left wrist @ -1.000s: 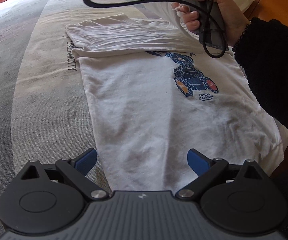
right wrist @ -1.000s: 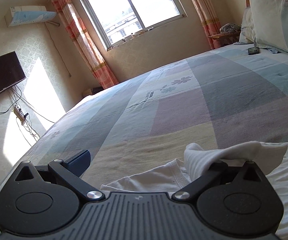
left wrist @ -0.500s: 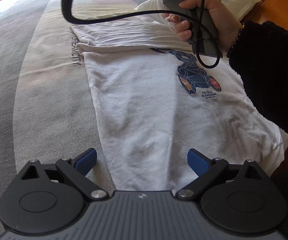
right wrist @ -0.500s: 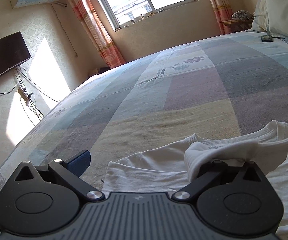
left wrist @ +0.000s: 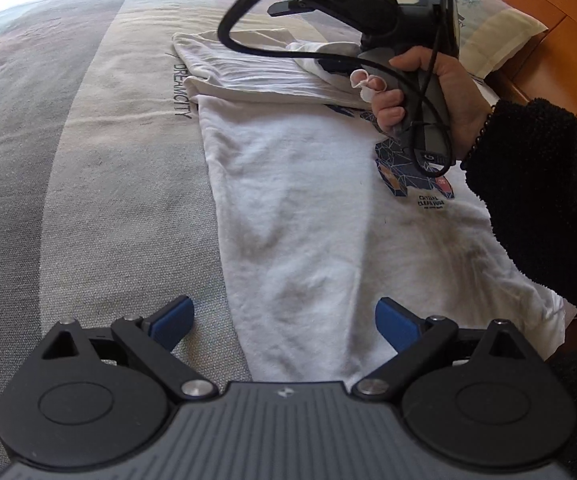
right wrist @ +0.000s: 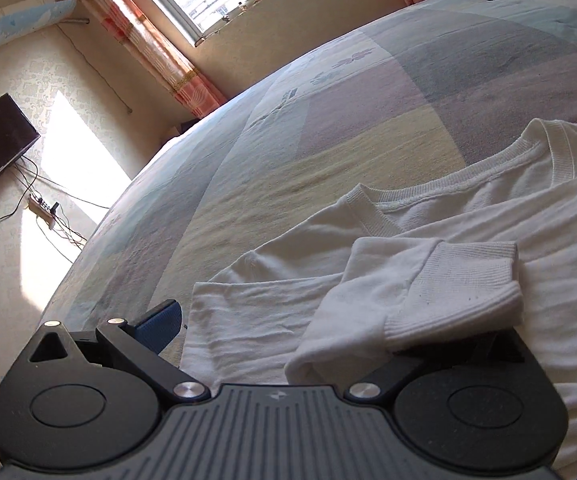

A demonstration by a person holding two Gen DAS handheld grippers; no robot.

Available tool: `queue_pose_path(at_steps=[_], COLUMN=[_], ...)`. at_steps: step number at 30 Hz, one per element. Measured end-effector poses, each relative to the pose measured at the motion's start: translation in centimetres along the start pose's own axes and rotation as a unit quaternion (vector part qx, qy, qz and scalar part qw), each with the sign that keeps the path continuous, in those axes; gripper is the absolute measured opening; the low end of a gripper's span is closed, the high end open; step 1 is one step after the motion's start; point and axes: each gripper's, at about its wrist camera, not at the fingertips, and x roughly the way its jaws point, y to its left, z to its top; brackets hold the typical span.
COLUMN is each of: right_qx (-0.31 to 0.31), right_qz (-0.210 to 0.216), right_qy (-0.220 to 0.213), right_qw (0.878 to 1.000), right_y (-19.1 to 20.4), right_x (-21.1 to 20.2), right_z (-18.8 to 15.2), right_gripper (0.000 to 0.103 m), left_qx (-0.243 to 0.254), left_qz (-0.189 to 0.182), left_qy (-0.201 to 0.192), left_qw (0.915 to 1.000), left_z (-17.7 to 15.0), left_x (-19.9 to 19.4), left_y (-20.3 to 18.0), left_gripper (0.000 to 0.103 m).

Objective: Fold clothes
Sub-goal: 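Lower the cuff onto the folded sleeves and open the right gripper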

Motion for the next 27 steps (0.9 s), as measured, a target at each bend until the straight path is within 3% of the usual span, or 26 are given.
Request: queue_pose_path(at_steps=[4,7,11,16,21,27], right_qx=[0.056,0.062,-0.012,-0.101,-0.073,-0.037], right_qz=[0.005,0.027,0.075,0.084,0.091,0.095], right_qy=[-0.019,-0.025,0.008,0.068,0.077,0.038], right_qw=[0.998,0.997,0.997,0.989,0.990,0.994], right_y=[-1.1,-0.8,2.2,5.6,5.1,3.8], right_x=[-0.4,-0.4,0.4,2.2,2.1,-0.5], right_z=[0.9,1.5,1.4,0.2,0.2,2.2], right_gripper=[0.103,0.103,0.103,0.103,0.103,0.103], left_qx=[0.002,0.003,-0.001,0.000,-0.003,0.000], left_qz=[0.001,0.001,-0.001,0.001,-0.001,-0.002], left_qy=[-0.003,-0.003,-0.004,-0.003,-0.005,-0.004], left_qw=[1.0000,1.0000,1.0000,1.0000,1.0000,1.0000], left_z=[0.3,0.3,0.4,0.5,0.6,0.8], left_x=[0.2,0.2,0.2,0.0,-0.1,-0.2], left_y=[-0.3,-0.3,-0.1,0.0,0.3,0.4], left_gripper=[0.098,0.098,0.098,0.099,0.099,0.099])
